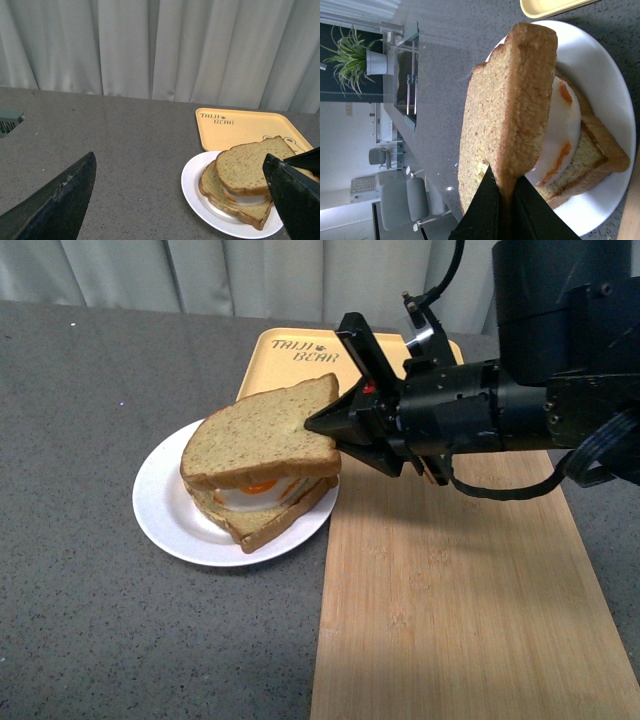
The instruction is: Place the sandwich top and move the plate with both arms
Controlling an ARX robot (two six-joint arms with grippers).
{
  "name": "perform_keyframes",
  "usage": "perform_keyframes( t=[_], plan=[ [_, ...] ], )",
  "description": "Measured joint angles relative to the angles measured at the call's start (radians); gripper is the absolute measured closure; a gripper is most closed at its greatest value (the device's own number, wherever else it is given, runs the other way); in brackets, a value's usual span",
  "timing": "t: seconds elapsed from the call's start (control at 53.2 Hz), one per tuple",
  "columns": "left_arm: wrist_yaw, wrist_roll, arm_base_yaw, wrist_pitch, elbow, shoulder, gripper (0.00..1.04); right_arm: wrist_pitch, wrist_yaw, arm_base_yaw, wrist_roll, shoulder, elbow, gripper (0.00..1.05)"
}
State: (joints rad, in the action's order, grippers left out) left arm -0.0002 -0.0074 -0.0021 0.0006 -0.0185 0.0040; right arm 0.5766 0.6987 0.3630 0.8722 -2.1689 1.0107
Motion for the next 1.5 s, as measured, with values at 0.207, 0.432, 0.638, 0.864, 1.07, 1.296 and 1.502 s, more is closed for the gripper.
perform_keyframes(
  t=[0.207, 0.432, 0.638, 0.864, 1.07, 1.296, 1.502],
  plan=[
    [0.000, 0.000, 0.000, 0.000, 0.000, 0.000, 0.07, -0.042, -0.019, 0.023, 0.020, -0.043, 0.061, 1.02],
    [0.000, 0.000, 0.000, 0.000, 0.000, 0.000, 0.07, -0.123, -0.041, 0.029, -0.021, -0.057, 0.096, 0.92],
    [0.000, 0.000, 0.000, 0.000, 0.000, 0.000, 0.07, -0.166, -0.113, -0.009, -0.126, 0.043, -0.019, 0.47],
    [0.000, 0.000, 0.000, 0.000, 0.000, 0.000, 0.07, 0.047, -0.444, -0.020, -0.357, 0.151, -0.122, 0.16],
    [-0.003, 0.000, 0.000, 0.000, 0.000, -0.002, 0.07, 0.772, -0.978, -0.064, -0.777, 0.237, -0.473, 0.52],
    [0.000, 0.000, 0.000, 0.000, 0.000, -0.002, 0.07, 0.792, -0.912, -0.150, -0.857, 0.457, -0.685, 0.90],
    [-0.001, 0.000, 0.000, 0.000, 0.000, -0.002, 0.07, 0.742, -0.856, -0.196, -0.869, 0.623, -0.802, 1.04]
  ],
)
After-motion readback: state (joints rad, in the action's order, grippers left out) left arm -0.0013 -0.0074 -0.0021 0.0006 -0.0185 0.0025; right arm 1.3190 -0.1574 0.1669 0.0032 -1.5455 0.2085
